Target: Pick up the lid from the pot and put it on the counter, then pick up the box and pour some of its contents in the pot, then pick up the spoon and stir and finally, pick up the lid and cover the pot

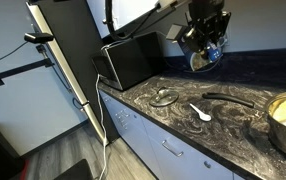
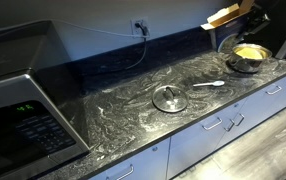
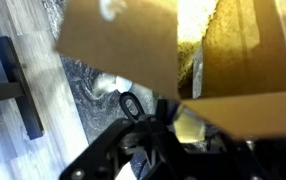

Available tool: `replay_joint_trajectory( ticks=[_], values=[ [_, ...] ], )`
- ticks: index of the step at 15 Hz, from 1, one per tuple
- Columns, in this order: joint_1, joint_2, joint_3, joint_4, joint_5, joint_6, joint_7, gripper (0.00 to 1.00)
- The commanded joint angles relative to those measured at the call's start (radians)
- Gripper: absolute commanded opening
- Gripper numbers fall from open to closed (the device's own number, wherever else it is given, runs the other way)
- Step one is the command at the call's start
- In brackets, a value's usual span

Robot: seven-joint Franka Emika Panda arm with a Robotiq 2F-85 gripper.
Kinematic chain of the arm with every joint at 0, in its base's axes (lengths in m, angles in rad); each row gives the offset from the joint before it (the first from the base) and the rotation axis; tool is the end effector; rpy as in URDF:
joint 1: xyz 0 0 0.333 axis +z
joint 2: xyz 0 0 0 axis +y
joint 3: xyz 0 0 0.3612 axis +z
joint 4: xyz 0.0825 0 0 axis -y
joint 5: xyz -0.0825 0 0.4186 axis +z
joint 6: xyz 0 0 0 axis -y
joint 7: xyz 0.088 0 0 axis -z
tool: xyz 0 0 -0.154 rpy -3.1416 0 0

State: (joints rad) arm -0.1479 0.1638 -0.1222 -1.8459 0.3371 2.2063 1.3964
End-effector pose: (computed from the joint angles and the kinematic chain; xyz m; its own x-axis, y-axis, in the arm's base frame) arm 0.6550 -0.1533 0.4428 -0.2284 -0.9417 -0.2470 -0.9343 0.2833 -0.2163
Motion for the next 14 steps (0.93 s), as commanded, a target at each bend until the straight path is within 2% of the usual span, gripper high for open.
replay_joint_trajectory(
  ticks=[1, 5, 9, 14],
  values=[
    [0.002, 0.044, 0.005, 0.048, 0.067, -0.014, -0.032, 0.08],
    [0.015, 0.114, 0.055, 0.103, 0.204, 0.005, -0.122, 0.08],
    [0.034, 0.209, 0.104, 0.173, 0.313, 0.09, -0.222, 0.08],
    [0.06, 0.354, 0.128, 0.268, 0.363, 0.176, -0.275, 0.08]
  ],
)
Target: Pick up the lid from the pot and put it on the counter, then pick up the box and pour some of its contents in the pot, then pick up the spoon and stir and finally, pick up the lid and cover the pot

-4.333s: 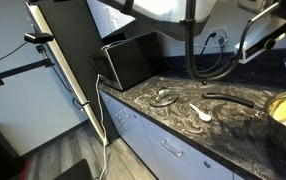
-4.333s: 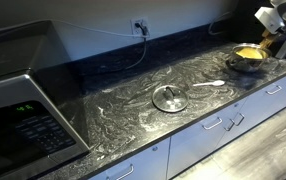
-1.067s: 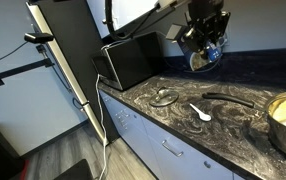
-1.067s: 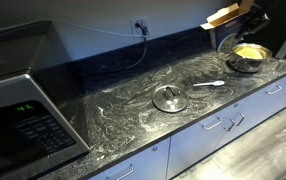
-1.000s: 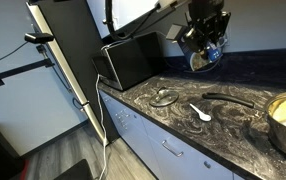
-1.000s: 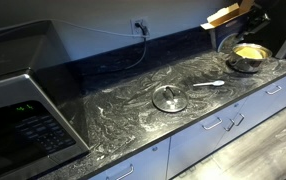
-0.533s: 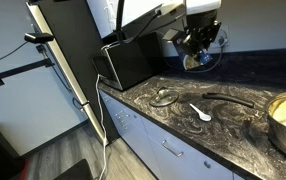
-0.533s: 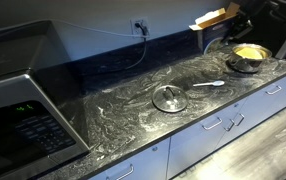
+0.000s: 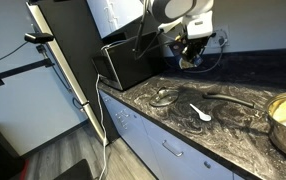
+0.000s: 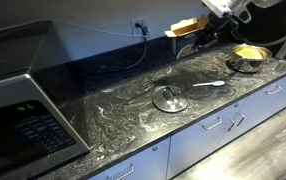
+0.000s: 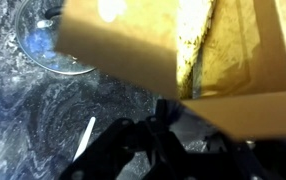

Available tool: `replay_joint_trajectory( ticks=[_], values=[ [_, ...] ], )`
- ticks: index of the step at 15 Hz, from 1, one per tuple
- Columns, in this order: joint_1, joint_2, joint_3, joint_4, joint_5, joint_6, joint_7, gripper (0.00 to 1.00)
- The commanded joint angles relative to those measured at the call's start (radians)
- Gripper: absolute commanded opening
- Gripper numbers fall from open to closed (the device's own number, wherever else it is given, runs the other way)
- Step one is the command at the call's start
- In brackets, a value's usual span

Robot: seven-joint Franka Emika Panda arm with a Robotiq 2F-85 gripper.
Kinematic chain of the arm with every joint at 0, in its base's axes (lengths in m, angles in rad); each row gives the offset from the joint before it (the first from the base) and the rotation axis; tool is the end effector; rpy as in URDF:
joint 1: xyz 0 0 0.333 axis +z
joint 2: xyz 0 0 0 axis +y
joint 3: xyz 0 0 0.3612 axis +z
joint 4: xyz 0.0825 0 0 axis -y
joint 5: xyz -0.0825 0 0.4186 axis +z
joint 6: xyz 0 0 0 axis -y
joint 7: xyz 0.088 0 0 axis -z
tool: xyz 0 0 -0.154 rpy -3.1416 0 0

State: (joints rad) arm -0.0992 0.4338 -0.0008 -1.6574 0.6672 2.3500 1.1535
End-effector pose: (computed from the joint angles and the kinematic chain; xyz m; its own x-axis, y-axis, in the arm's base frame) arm 0.7596 -0.0465 0.3720 -0.0095 -0.8981 -0.4398 -0.9274 0.1724 -0.3320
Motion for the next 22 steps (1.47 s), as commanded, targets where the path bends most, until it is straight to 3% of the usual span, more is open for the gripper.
replay_joint_trajectory(
  ticks=[1, 9, 16, 17, 18, 20, 22],
  values=[
    [0.02, 0.114, 0.004, 0.098, 0.02, 0.04, -0.027, 0.08],
    [0.046, 0.302, -0.013, 0.237, -0.056, 0.032, 0.03, 0.08],
    [0.035, 0.409, -0.003, 0.373, -0.11, -0.057, 0.126, 0.08],
    [0.034, 0.419, -0.003, 0.391, -0.117, -0.072, 0.142, 0.28],
    [0.033, 0.426, -0.001, 0.406, -0.123, -0.085, 0.156, 0.57],
    [0.029, 0.438, 0.003, 0.431, -0.134, -0.105, 0.176, 0.58],
    [0.026, 0.446, 0.006, 0.45, -0.138, -0.117, 0.187, 0.7]
  ],
)
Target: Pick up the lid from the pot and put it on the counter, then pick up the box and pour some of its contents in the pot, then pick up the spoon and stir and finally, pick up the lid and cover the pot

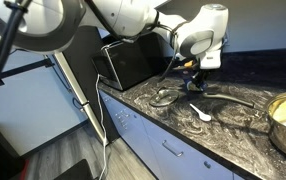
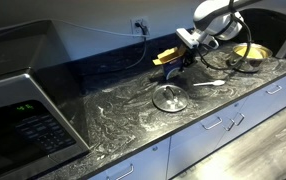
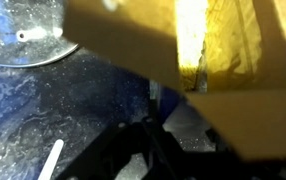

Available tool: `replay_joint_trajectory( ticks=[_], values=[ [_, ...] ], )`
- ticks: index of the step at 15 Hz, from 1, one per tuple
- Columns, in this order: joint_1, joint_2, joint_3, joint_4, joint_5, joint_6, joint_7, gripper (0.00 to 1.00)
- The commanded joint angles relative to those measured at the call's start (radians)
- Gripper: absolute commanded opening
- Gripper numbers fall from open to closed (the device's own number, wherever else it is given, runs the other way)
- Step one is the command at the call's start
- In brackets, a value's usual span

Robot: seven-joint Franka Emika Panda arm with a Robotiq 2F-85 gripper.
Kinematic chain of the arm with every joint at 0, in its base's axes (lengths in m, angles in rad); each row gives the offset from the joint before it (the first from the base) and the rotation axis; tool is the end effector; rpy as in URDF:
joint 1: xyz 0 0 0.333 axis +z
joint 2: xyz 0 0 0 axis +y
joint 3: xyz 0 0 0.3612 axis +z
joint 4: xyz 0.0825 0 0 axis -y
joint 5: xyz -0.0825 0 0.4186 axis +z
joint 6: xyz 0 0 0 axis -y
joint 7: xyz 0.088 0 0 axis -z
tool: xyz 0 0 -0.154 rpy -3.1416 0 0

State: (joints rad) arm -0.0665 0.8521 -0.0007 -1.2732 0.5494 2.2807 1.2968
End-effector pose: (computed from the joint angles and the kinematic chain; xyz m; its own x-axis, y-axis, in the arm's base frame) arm 0.8411 -0.0253 0.2274 -0.0721 -0.9105 -0.4071 -0.9682 0.1619 -0.1907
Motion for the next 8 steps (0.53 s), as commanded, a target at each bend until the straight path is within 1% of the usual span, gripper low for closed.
replay_joint_trajectory(
  ticks=[1, 3, 4, 8],
  values=[
    [-0.009, 0.029, 0.005, 0.072, -0.023, -0.051, 0.048, 0.78],
    [-0.013, 0.027, 0.002, 0.075, -0.027, -0.052, 0.046, 0.93],
    [-0.016, 0.023, 0.0, 0.075, -0.03, -0.054, 0.048, 0.99],
    [-0.029, 0.0, -0.019, 0.061, -0.064, -0.065, 0.064, 1.0]
  ],
)
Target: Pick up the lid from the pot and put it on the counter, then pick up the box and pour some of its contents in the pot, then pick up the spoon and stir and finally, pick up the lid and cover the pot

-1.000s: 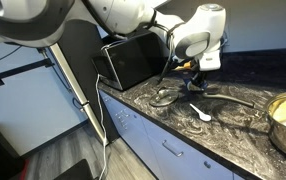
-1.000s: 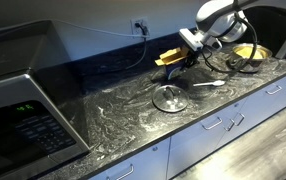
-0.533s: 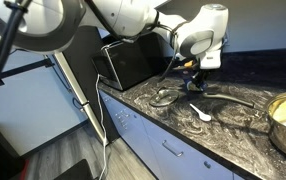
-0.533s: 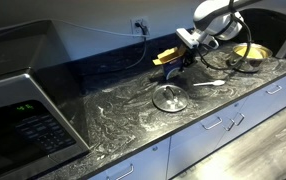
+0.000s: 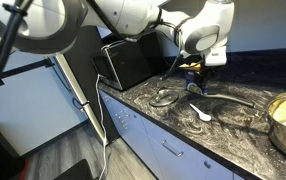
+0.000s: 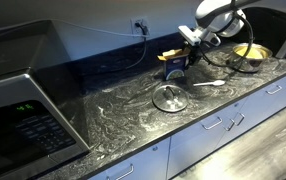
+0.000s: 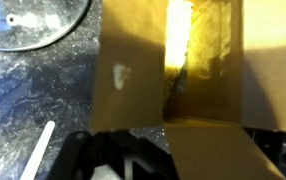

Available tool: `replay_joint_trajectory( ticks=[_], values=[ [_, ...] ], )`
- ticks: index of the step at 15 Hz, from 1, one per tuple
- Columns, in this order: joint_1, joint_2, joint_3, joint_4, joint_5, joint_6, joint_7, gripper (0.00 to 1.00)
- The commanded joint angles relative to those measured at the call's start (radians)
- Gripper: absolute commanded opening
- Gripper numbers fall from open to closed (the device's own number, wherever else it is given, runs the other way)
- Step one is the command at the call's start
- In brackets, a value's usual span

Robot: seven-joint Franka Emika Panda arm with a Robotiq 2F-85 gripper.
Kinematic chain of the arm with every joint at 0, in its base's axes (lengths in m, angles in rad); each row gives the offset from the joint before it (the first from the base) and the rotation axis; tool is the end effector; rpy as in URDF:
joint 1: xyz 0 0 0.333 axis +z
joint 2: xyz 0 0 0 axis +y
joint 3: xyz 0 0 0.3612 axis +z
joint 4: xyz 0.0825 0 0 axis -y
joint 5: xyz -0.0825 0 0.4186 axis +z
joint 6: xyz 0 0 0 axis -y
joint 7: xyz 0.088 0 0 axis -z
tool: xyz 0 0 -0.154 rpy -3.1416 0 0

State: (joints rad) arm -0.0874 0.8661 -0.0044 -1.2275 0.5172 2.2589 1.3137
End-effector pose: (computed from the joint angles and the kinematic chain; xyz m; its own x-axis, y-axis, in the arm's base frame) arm 0.8481 -0.0458 0.2362 -0.0816 -0.9182 -0.3877 -0.9652 0.1697 -0.1987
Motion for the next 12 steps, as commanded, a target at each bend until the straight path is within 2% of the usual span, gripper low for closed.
replay_joint_trajectory(
  ticks=[1, 6, 9, 12],
  values=[
    [-0.01, -0.024, -0.026, 0.009, -0.044, -0.056, 0.064, 1.0],
    [0.016, -0.122, -0.111, -0.051, -0.166, -0.191, 0.219, 1.0],
    [0.037, -0.19, -0.136, -0.093, -0.242, -0.276, 0.302, 1.0],
    [0.045, -0.232, -0.122, -0.149, -0.249, -0.214, 0.34, 1.0]
  ],
)
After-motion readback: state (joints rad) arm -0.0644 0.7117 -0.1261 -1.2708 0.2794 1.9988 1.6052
